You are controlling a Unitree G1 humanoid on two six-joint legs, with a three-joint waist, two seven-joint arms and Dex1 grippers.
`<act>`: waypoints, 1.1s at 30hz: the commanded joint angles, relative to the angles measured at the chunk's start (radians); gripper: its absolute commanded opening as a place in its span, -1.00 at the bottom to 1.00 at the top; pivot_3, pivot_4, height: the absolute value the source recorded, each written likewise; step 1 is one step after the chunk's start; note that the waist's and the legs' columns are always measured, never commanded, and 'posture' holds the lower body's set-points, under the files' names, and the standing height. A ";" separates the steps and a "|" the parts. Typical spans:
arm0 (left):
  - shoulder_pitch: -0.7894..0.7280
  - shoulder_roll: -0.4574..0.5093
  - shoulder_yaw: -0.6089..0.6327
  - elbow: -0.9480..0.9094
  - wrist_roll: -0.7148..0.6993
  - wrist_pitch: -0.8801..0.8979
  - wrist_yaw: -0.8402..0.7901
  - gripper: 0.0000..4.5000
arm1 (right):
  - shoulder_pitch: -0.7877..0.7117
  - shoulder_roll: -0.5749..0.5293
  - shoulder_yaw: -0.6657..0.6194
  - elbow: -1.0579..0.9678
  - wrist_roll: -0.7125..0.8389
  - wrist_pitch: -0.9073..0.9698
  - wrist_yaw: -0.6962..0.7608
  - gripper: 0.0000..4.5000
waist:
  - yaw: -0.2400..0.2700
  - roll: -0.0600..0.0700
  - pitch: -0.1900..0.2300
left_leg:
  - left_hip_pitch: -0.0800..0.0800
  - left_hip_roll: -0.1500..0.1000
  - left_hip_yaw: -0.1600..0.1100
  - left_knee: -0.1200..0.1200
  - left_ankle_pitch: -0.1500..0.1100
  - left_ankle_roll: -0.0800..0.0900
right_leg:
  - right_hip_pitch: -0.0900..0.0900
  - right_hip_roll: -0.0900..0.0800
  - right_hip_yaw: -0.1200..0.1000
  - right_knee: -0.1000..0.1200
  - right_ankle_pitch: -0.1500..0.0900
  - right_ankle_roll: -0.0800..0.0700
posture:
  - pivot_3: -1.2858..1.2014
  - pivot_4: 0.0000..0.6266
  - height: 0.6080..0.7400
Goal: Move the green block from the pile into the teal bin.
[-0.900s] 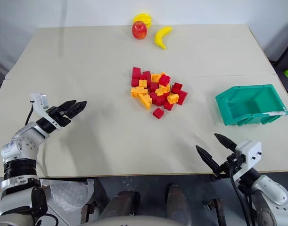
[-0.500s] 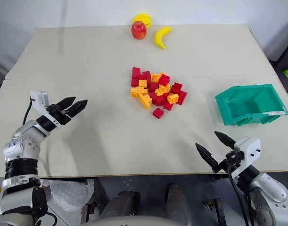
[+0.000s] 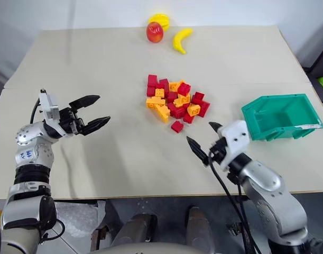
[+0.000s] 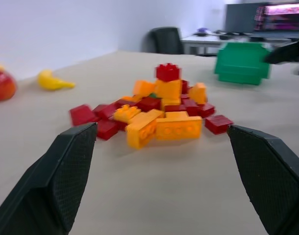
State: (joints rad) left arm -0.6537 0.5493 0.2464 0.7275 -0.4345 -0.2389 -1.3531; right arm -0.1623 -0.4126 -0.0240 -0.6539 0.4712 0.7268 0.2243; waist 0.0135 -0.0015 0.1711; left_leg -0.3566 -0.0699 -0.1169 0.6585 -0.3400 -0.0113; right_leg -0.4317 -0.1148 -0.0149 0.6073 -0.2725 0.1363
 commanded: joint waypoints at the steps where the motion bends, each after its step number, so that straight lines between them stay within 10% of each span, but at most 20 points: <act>1: -0.045 -0.007 -0.018 0.053 0.002 -0.087 -0.114 1.00 | -0.135 0.052 0.076 0.032 -0.052 0.100 -0.092 0.44 | -0.008 0.000 0.000 | 0.000 -0.001 0.000 0.001 0.000 0.000 | -0.001 0.000 0.001 0.001 0.000 0.000 | 0.03 -0.52 1.00; 10: -0.114 -0.014 -0.004 0.178 0.004 -0.176 -0.155 1.00 | -0.403 0.238 0.198 0.270 -0.138 0.138 -0.136 -0.95 | -0.024 -0.001 0.000 | -0.004 -0.002 0.000 0.003 0.000 0.000 | -0.006 0.000 0.002 0.007 0.000 0.000 | 0.03 -0.52 1.00; 25: -0.117 -0.062 -0.010 0.184 0.031 -0.227 -0.046 1.00 | -0.938 0.463 0.122 1.492 -0.375 -0.535 -0.251 -0.99 | -0.076 -0.001 0.000 | -0.005 -0.001 0.005 0.006 0.001 -0.001 | -0.014 -0.001 0.008 0.017 0.000 0.000 | 0.03 -0.52 1.00; 33: -0.098 -0.060 -0.005 0.159 0.027 -0.222 -0.018 1.00 | -1.033 0.440 0.042 1.755 -0.419 -0.669 -0.340 -0.99 | -0.098 -0.001 -0.001 | -0.005 0.000 0.005 0.005 0.001 -0.001 | -0.014 -0.001 0.009 0.017 0.000 0.000 | 0.03 -0.52 1.00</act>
State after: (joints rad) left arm -0.7598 0.4801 0.2265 0.9160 -0.4014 -0.4567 -1.3818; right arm -1.1812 0.0366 0.0324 1.0992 0.0658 0.0786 -0.1010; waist -0.0850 -0.0021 0.1706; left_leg -0.3614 -0.0694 -0.1119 0.6640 -0.3392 -0.0119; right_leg -0.4459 -0.1159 -0.0057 0.6245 -0.2726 0.1361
